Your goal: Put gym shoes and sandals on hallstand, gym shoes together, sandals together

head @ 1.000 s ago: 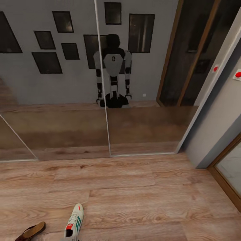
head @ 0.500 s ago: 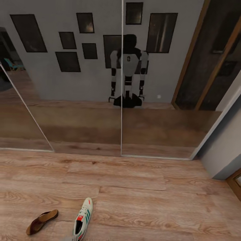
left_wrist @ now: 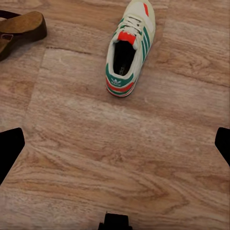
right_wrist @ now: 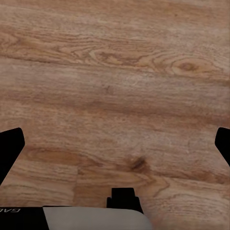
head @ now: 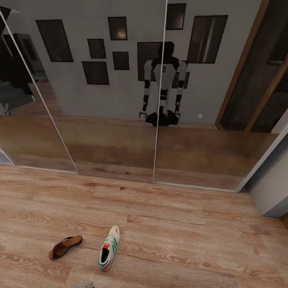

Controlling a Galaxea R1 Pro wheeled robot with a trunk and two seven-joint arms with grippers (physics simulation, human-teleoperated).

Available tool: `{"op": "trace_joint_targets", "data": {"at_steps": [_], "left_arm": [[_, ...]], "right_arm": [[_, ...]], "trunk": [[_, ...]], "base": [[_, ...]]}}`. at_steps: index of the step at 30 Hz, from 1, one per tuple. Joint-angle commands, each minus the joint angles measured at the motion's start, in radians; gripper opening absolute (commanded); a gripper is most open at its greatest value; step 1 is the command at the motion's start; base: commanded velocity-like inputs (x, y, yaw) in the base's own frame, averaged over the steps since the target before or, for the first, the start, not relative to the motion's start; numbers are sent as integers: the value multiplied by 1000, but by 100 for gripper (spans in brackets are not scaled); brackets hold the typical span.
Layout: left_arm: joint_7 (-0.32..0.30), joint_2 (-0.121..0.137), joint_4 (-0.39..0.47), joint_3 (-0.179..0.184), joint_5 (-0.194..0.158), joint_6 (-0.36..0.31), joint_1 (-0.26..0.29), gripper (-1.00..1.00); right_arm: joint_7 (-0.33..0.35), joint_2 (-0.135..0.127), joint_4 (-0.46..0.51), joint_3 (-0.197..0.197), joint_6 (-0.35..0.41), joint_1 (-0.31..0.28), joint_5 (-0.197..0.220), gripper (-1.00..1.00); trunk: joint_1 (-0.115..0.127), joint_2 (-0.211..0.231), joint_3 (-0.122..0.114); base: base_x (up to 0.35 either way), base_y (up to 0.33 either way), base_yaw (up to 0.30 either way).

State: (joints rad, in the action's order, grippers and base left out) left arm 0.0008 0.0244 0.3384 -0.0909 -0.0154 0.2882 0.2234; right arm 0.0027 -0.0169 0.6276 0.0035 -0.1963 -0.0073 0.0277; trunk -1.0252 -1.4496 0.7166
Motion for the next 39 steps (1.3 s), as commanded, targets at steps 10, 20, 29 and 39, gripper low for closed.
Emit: {"op": "trace_joint_targets", "data": {"at_steps": [10, 20, 29, 39], "left_arm": [[1, 0, -1, -1, -2, 3, 1, 100], [0, -1, -1, -1, 0, 3, 1, 100], [-3, -1, 0, 1, 1, 3, 1, 100], [-14, 0, 1, 4, 4, -2, 11, 100]], "right_arm": [[0, -5, 0, 1, -4, 0, -1, 100], [0, -7, 1, 0, -4, 0, -3, 100], [-2, -6, 10, -6, -4, 0, 0, 100], [-4, -8, 53, -7, -5, 0, 0, 100]], "trunk": [[0, 0, 1], [0, 0, 1], [0, 0, 1], [0, 0, 1]], "base": [[-21, 7, 9], [-2, 1, 1], [0, 0, 0], [0, 0, 0]]}}
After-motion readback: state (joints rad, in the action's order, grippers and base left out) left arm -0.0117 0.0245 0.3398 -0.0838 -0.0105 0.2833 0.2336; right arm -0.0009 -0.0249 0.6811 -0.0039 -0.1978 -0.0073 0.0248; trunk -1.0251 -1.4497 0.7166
